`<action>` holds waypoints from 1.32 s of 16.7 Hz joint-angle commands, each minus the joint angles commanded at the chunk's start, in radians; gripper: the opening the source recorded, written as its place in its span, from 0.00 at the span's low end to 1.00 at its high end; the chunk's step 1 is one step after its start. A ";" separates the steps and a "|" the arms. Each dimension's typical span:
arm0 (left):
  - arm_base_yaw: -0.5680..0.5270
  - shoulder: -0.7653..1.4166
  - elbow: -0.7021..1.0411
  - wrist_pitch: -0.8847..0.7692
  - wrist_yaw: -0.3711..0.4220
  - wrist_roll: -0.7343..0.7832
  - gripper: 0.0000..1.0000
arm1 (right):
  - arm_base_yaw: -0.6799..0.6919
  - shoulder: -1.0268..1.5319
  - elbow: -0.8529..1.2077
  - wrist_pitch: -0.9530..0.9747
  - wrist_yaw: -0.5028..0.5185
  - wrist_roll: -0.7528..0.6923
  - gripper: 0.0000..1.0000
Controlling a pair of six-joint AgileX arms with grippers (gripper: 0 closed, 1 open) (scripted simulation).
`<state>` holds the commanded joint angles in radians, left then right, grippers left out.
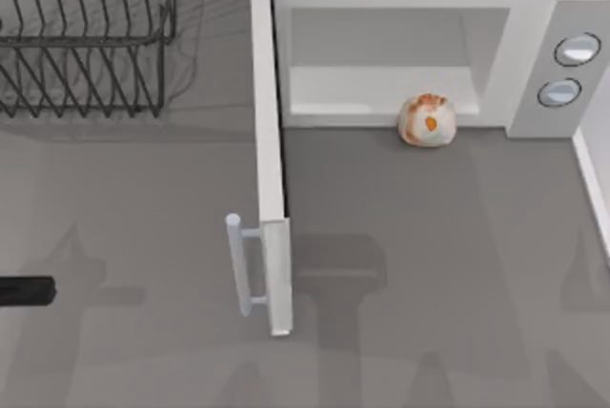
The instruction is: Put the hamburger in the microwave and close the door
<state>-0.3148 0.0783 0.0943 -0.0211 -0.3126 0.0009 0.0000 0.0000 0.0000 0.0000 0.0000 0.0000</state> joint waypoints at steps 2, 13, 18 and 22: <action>-0.044 0.010 0.016 -0.001 -0.046 0.001 0.00 | 0.000 0.000 0.000 0.000 0.000 0.000 1.00; -0.017 -0.037 0.072 -0.112 -0.019 -0.001 0.00 | 0.000 0.000 0.000 0.000 0.000 0.000 1.00; -0.007 -0.047 0.084 -0.129 -0.007 -0.001 0.00 | 0.000 0.000 0.000 0.000 0.000 0.000 1.00; 0.054 -0.070 0.083 -0.170 0.061 -0.002 0.00 | 0.000 0.000 0.000 0.000 0.000 0.000 1.00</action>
<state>-0.2612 0.0085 0.1768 -0.1910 -0.2515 -0.0014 0.0000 0.0000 0.0000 0.0000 0.0000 0.0000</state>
